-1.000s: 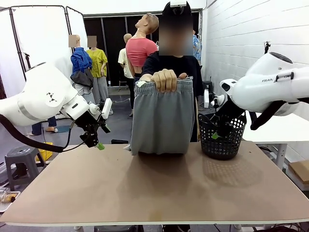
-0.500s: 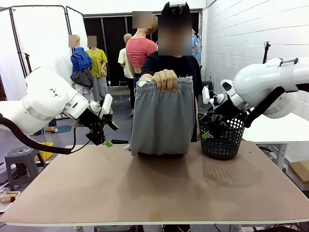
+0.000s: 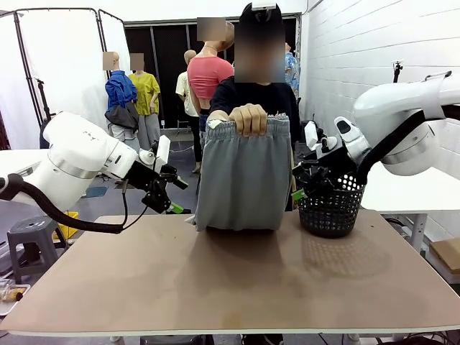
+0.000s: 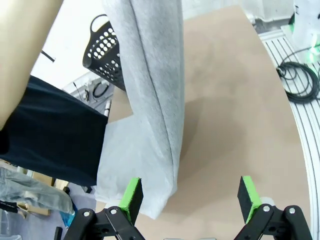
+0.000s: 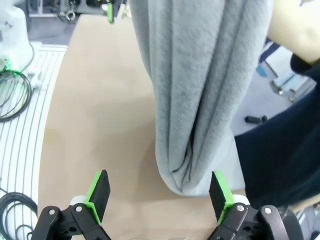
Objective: Fold the training pants.
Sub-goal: Grab both ends of the Training pants handed by a person.
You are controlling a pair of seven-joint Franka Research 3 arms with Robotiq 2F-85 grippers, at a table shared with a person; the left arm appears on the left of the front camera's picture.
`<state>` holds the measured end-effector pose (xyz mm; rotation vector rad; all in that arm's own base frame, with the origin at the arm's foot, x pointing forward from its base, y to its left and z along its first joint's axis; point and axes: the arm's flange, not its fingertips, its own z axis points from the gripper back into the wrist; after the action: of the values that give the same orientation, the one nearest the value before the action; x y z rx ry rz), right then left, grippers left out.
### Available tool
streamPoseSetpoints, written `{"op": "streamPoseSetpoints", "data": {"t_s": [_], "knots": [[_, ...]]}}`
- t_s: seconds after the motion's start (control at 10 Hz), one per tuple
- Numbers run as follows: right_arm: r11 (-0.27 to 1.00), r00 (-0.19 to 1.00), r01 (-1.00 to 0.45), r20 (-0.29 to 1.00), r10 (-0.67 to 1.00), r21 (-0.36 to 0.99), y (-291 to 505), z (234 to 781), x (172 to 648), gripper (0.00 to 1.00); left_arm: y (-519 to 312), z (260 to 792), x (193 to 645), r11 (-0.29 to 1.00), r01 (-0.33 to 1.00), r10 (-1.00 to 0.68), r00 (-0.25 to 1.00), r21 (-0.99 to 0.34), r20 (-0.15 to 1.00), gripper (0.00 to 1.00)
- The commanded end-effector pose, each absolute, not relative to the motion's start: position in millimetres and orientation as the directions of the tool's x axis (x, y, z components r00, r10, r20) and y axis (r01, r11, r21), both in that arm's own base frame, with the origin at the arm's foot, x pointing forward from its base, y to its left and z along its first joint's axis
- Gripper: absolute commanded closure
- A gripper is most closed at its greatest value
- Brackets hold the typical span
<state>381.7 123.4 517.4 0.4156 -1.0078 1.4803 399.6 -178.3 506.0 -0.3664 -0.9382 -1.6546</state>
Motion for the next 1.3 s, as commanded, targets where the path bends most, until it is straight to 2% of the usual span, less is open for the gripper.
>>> {"op": "streamPoseSetpoints", "data": {"t_s": [0.0,0.5,0.7,0.8,0.9,1.2], "knots": [[0.063,-0.247,-0.939,0.787,0.566,-0.339,127,509,392,0.0,-183,500,408,0.011,0.91,-0.627,-0.317,0.415,0.712,0.0],[-0.022,-0.335,-0.932,0.839,0.429,-0.361,133,509,398,0.0,-212,508,408,0.112,0.913,-0.451,-0.304,0.392,0.839,0.0],[-0.044,-0.351,-0.928,0.83,0.434,-0.37,139,513,398,0.0,-224,514,401,0.113,0.92,-0.42,-0.299,0.376,0.857,0.0],[-0.001,-0.314,-0.934,0.822,0.475,-0.357,140,515,401,0.0,-223,515,399,0.145,0.935,-0.413,-0.24,0.324,0.878,0.0],[-0.035,-0.328,-0.936,0.834,0.444,-0.35,136,513,392,0.0,-221,519,397,0.116,0.924,-0.449,-0.278,0.364,0.849,0.0],[-0.037,-0.326,-0.936,0.821,0.469,-0.351,136,513,394,0.0,-224,518,397,0.123,0.927,-0.443,-0.267,0.353,0.856,0.0]]}}
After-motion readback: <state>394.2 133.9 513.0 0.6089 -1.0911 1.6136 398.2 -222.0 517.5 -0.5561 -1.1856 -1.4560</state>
